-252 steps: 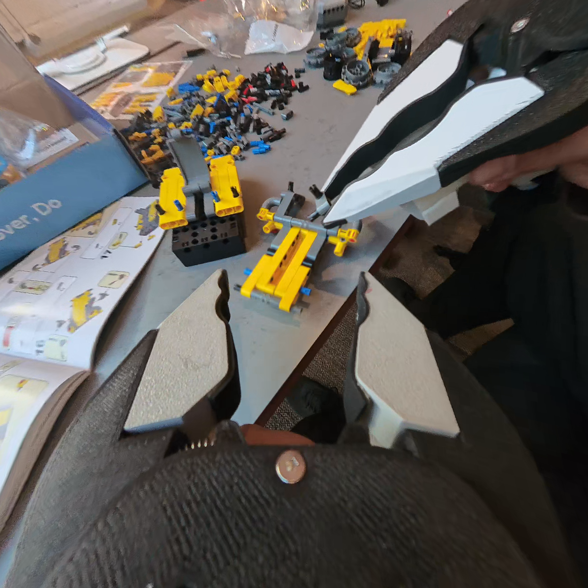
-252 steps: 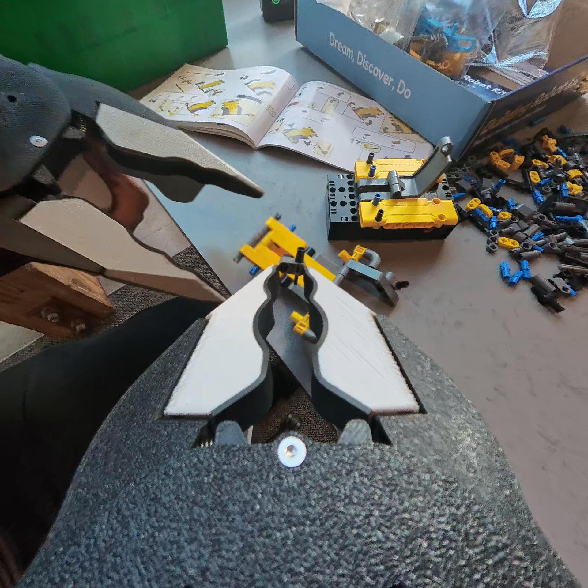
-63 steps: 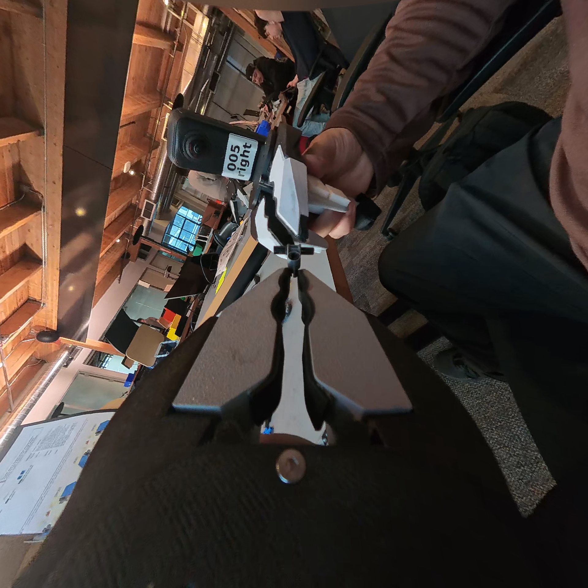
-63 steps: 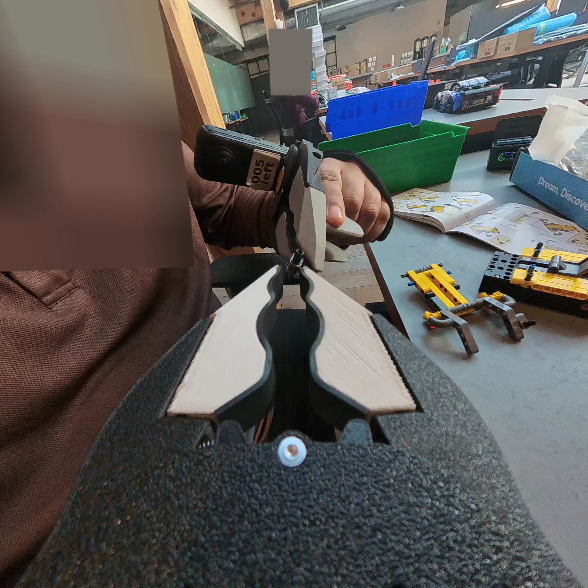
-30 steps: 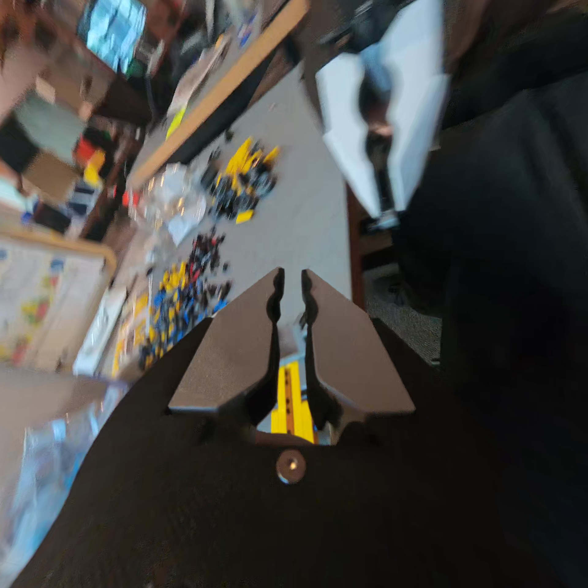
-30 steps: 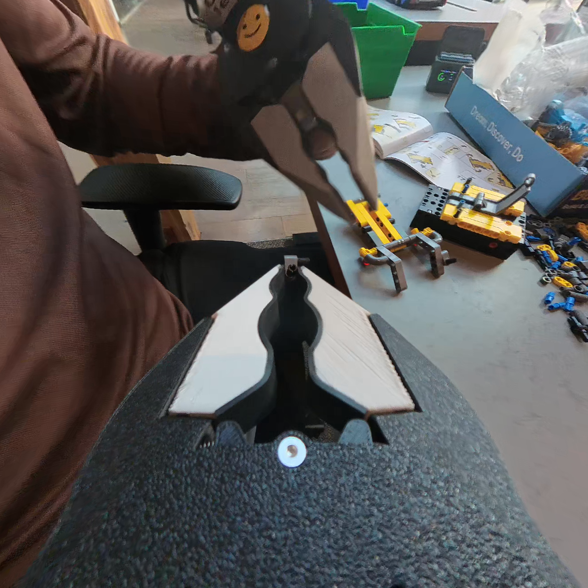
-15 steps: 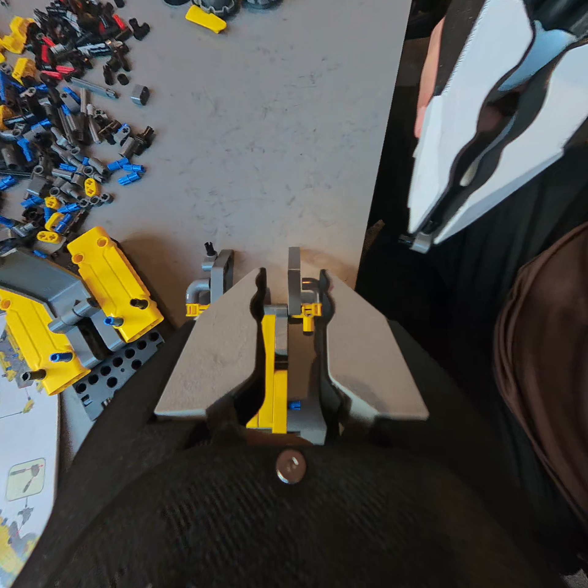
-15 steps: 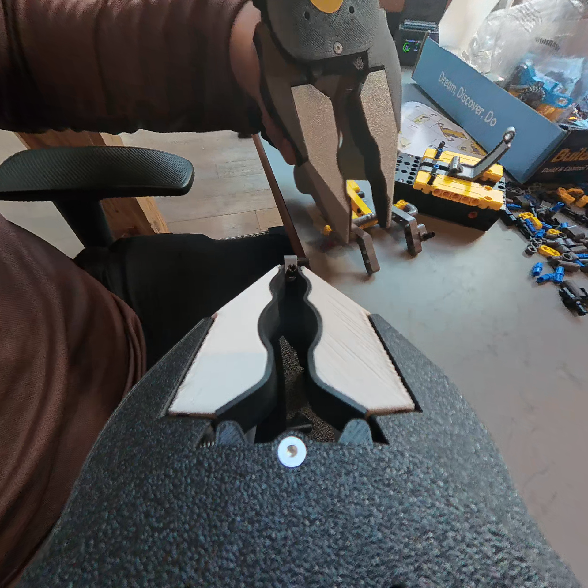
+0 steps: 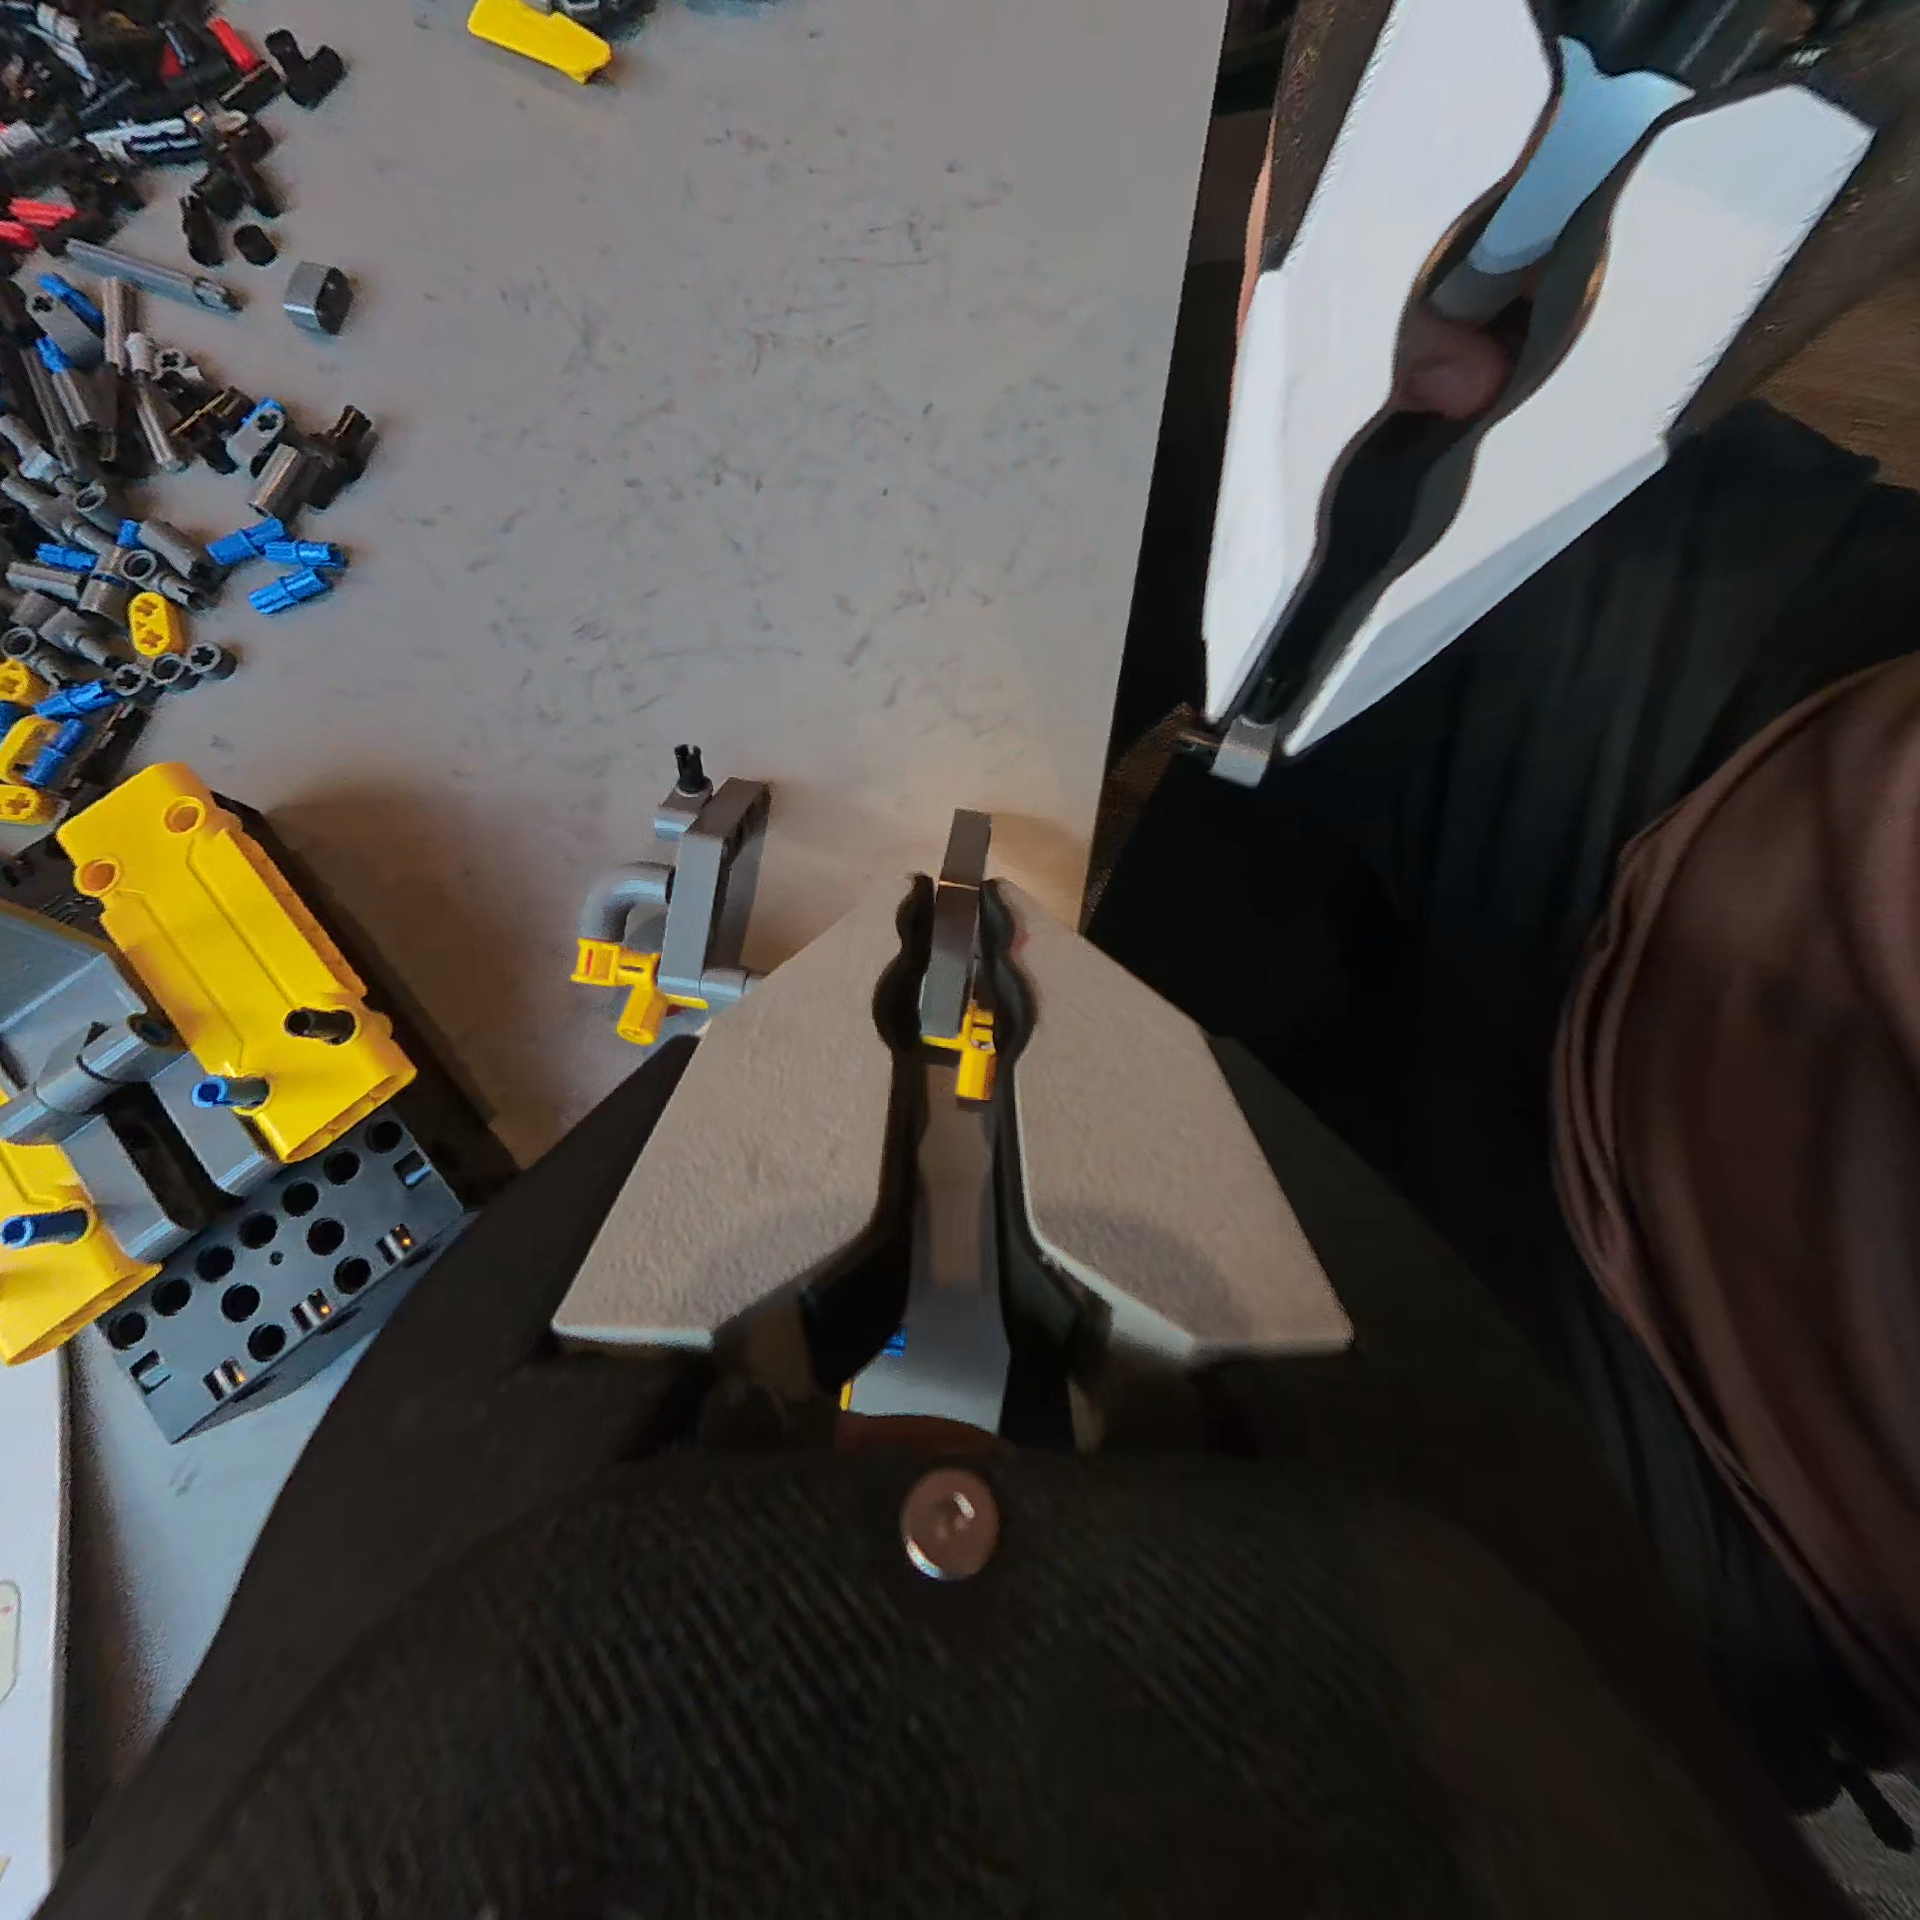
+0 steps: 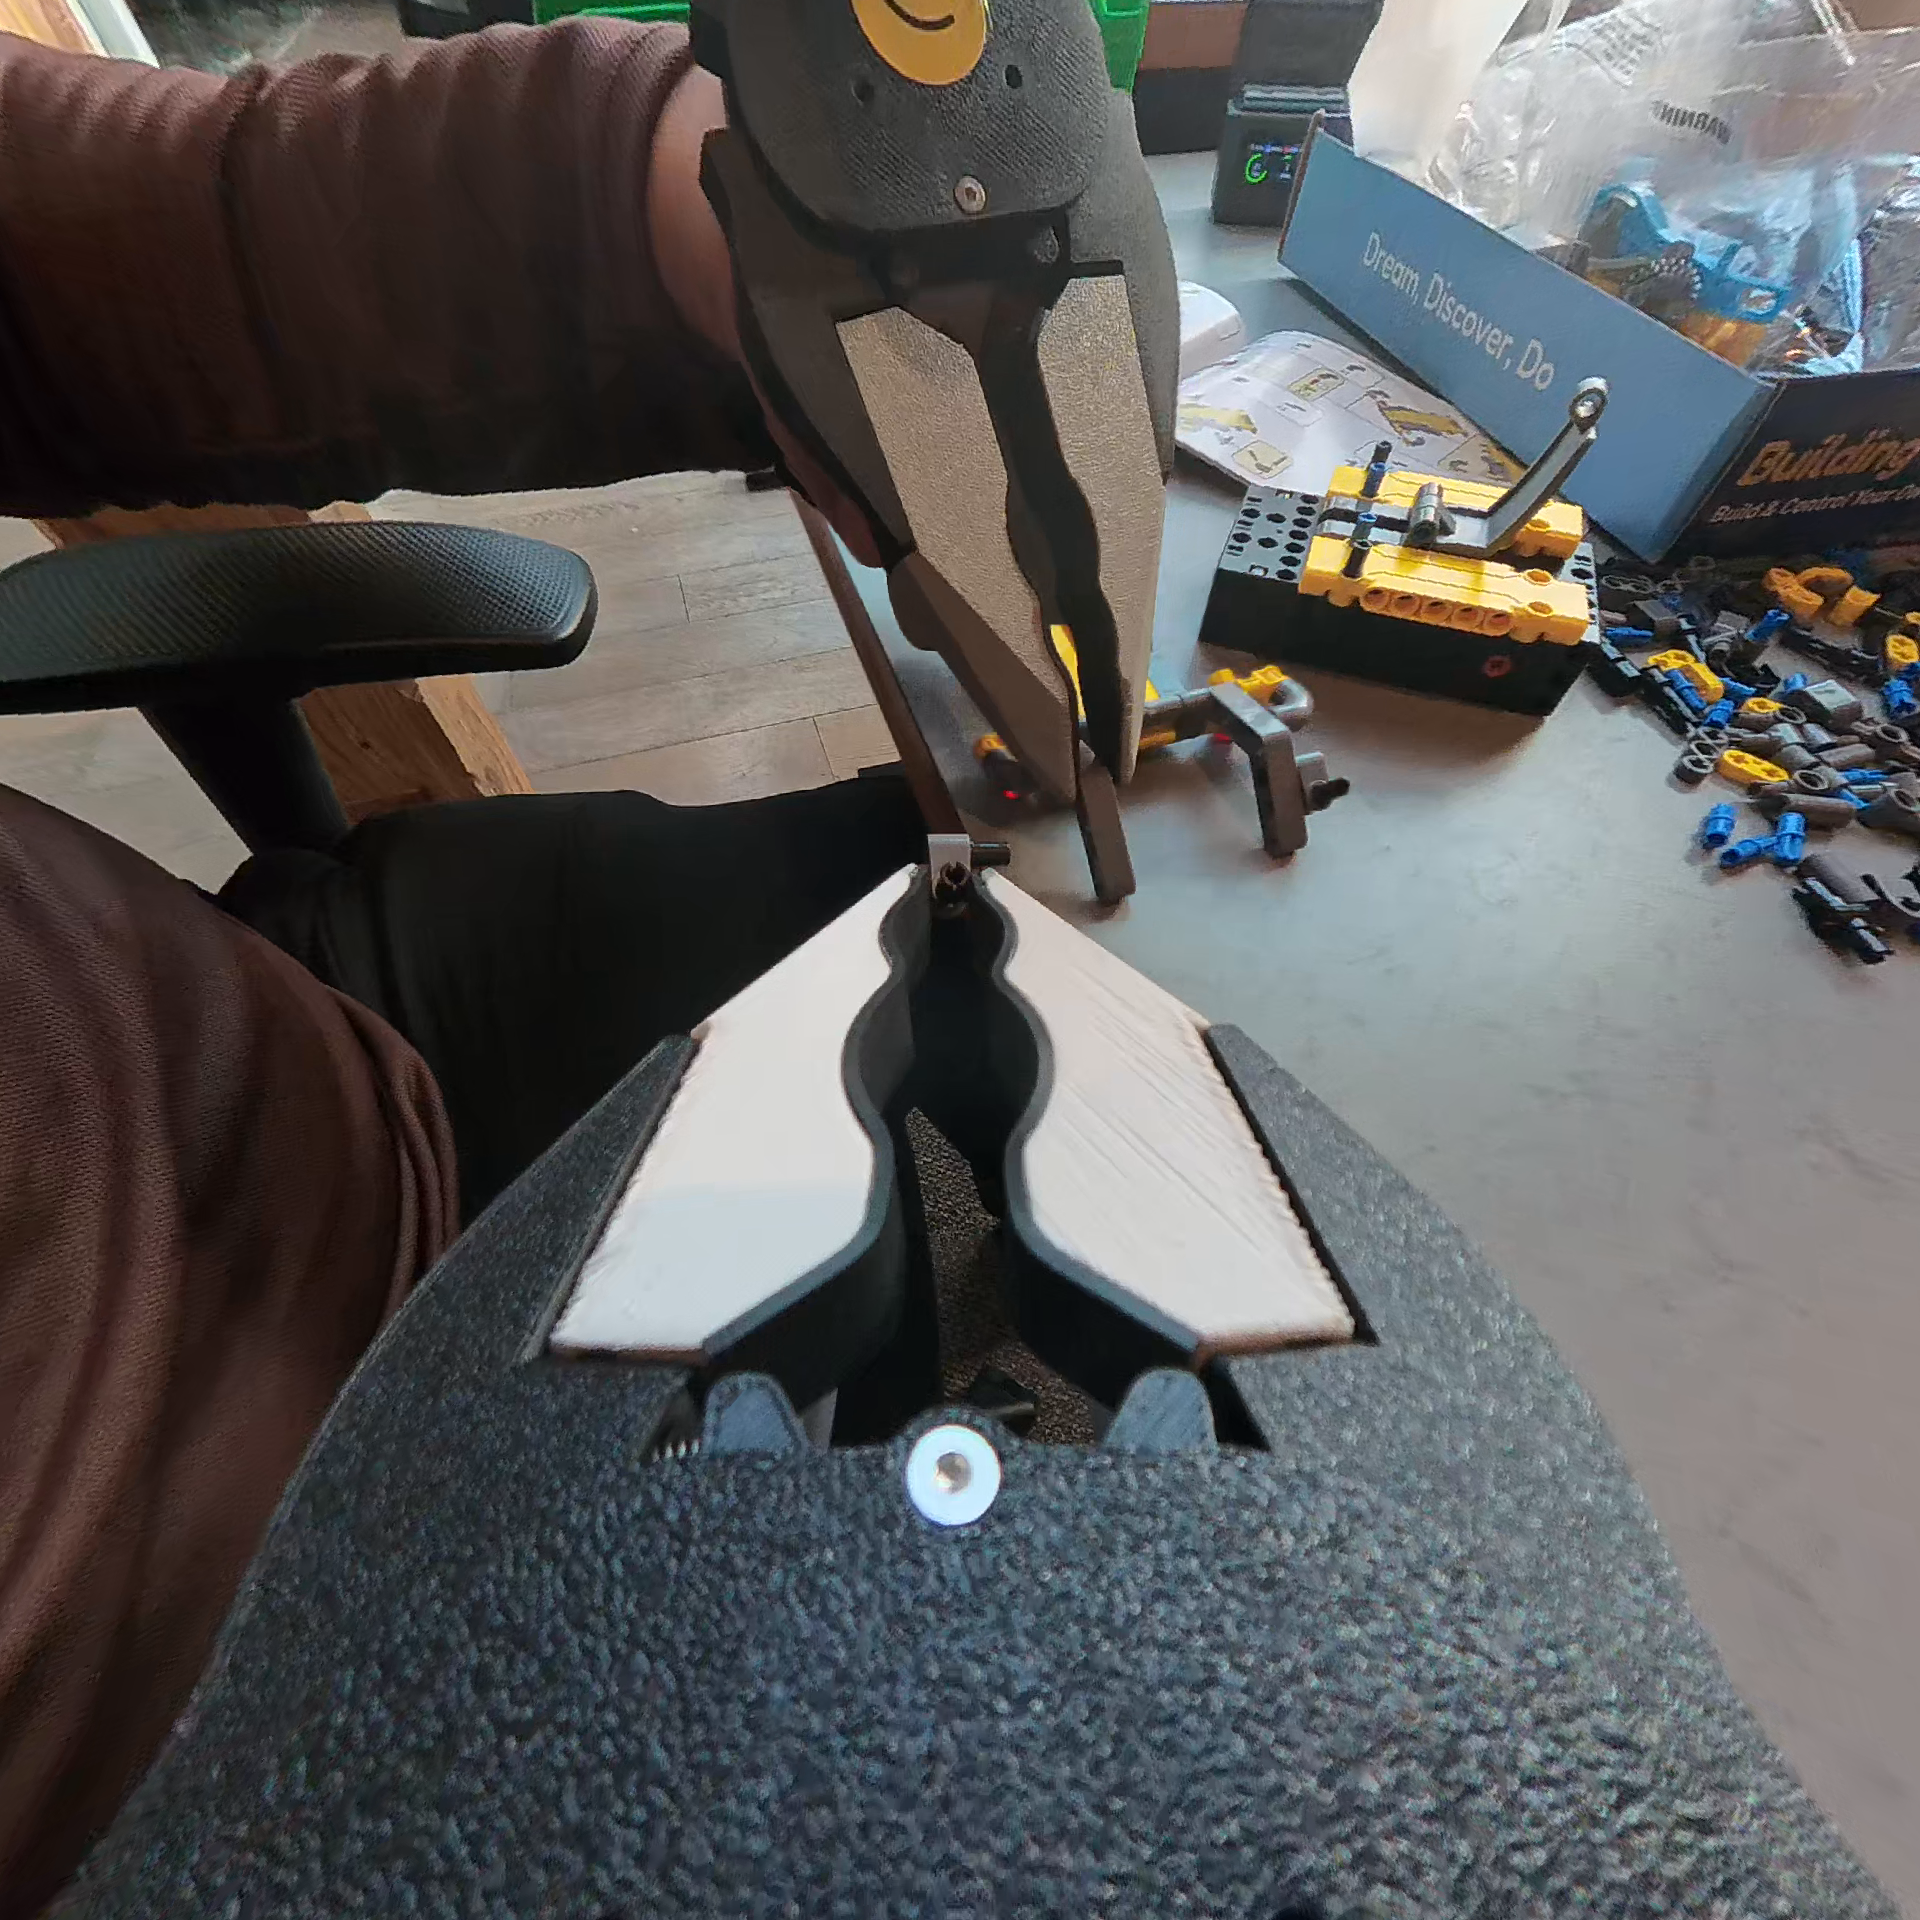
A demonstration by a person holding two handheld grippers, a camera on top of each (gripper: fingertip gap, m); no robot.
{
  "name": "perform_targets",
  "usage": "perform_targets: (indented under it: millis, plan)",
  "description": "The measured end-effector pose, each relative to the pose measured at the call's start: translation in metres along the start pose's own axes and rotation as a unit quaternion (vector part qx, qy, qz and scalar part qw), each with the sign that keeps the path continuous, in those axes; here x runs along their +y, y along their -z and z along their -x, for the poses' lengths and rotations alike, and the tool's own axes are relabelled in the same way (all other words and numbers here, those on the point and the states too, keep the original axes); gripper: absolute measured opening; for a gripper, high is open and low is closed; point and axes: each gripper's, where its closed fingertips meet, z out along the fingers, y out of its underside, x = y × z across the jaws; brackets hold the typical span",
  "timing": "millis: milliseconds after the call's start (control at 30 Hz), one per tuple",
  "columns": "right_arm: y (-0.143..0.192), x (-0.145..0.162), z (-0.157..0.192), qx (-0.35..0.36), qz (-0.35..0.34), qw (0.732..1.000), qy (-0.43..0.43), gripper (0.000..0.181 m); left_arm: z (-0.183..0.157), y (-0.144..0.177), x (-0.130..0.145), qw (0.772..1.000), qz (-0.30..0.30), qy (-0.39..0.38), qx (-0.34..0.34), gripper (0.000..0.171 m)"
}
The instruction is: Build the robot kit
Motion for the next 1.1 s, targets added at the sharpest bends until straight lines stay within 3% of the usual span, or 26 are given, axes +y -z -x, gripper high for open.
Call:
perform_targets:
  millis: [300,633,733,1100]
  plan:
    - [-0.011,0.007,0.009,-0.013,0.014,1.000,0.007,0.003,-0.007,0.007,0.002,0.999,0.006,-0.036,-0.005,0.024]
    - [-0.012,0.009,0.010,-0.011,0.017,1.000,0.006,0.003,-0.010,-0.003,0.011,0.996,0.053,-0.067,0.019,0.018]
    - [-0.012,0.010,0.010,-0.010,0.018,1.000,0.006,0.003,-0.014,-0.002,0.007,0.997,0.038,-0.062,0.030,0.009]
    - [-0.015,0.012,0.006,0.000,0.019,1.000,0.002,0.003,-0.025,-0.003,0.000,0.998,-0.027,0.002,0.060,0.006]
